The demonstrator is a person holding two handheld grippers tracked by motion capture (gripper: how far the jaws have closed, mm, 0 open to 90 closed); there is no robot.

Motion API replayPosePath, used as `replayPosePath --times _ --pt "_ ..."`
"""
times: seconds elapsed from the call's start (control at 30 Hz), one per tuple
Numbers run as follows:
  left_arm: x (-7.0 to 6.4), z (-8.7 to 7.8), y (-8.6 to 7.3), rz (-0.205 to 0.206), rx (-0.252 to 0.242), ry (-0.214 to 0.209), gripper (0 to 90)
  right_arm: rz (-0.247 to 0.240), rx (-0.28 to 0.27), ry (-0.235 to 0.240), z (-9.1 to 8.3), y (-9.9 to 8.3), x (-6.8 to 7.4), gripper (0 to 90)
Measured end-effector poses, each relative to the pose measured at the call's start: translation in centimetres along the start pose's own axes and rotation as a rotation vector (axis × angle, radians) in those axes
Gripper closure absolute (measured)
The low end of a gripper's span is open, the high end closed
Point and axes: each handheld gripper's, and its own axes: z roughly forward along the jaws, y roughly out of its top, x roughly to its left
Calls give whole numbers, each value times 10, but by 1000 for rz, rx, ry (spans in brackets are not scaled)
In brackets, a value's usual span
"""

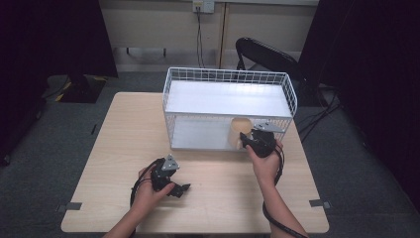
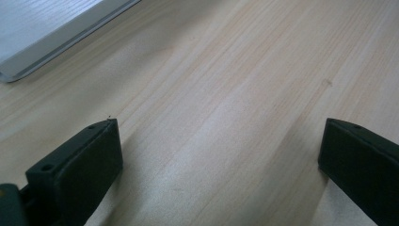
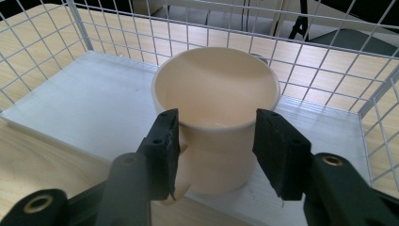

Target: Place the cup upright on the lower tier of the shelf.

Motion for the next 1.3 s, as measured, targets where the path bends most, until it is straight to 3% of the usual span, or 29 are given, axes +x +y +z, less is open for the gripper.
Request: replayPosePath --times 0.87,1.13,1.3 --pt "1 0 0 6 0 -1 0 -20 -38 -21 18 5 6 596" --pt "1 1 1 4 0 -4 0 -22 -35 -18 17 3 6 585" --pt "1 2 1 5 0 -5 0 -24 -30 -12 13 4 6 527"
